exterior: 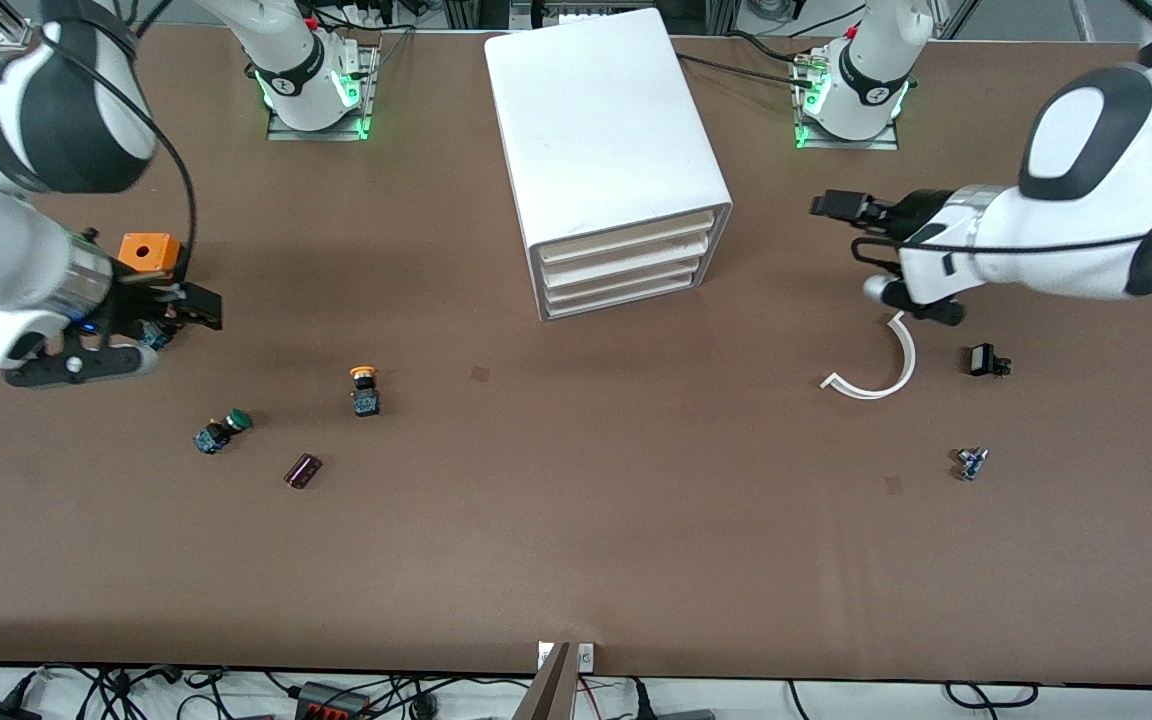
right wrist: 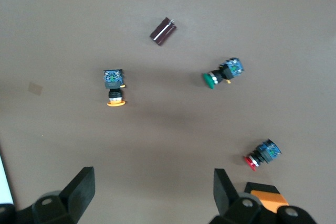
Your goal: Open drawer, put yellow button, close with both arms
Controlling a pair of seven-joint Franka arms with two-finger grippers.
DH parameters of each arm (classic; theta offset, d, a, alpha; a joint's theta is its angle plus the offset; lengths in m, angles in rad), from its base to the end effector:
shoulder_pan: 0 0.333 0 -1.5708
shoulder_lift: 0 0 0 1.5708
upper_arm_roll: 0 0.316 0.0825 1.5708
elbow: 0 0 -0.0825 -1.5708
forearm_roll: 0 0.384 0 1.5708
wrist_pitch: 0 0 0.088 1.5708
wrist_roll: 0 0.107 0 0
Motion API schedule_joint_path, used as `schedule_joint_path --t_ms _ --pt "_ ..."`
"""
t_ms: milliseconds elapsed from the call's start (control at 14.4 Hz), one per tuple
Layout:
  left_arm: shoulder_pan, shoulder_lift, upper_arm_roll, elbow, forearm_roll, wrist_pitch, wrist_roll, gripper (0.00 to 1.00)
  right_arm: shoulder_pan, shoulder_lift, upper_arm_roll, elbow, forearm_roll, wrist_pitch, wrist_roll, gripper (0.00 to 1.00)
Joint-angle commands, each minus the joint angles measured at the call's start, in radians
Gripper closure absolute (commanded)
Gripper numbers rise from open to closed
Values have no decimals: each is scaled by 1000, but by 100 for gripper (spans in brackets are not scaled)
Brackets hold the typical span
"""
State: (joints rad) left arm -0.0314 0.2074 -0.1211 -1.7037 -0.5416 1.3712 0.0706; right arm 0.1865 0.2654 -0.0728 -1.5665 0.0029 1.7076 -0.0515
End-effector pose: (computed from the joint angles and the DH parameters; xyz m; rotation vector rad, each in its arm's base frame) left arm 0.5462 -0.1432 0.4567 2.4860 -0.2334 -0.7212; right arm 0.6241 0.0760 0.4802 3.1048 0.2583 -0.1919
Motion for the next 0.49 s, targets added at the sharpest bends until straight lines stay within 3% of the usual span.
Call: schedule_joint_path --t_ms 0,139,417 --pt "10 52 -21 -17 -153 81 168 0 28 76 -4 5 -1 23 -1 0" --pt "13 70 -31 -106 -271 214 387 0 66 133 -5 6 -3 46 2 0" --pt "12 78 -63 -284 -501 370 610 0 97 265 -4 8 12 164 73 0"
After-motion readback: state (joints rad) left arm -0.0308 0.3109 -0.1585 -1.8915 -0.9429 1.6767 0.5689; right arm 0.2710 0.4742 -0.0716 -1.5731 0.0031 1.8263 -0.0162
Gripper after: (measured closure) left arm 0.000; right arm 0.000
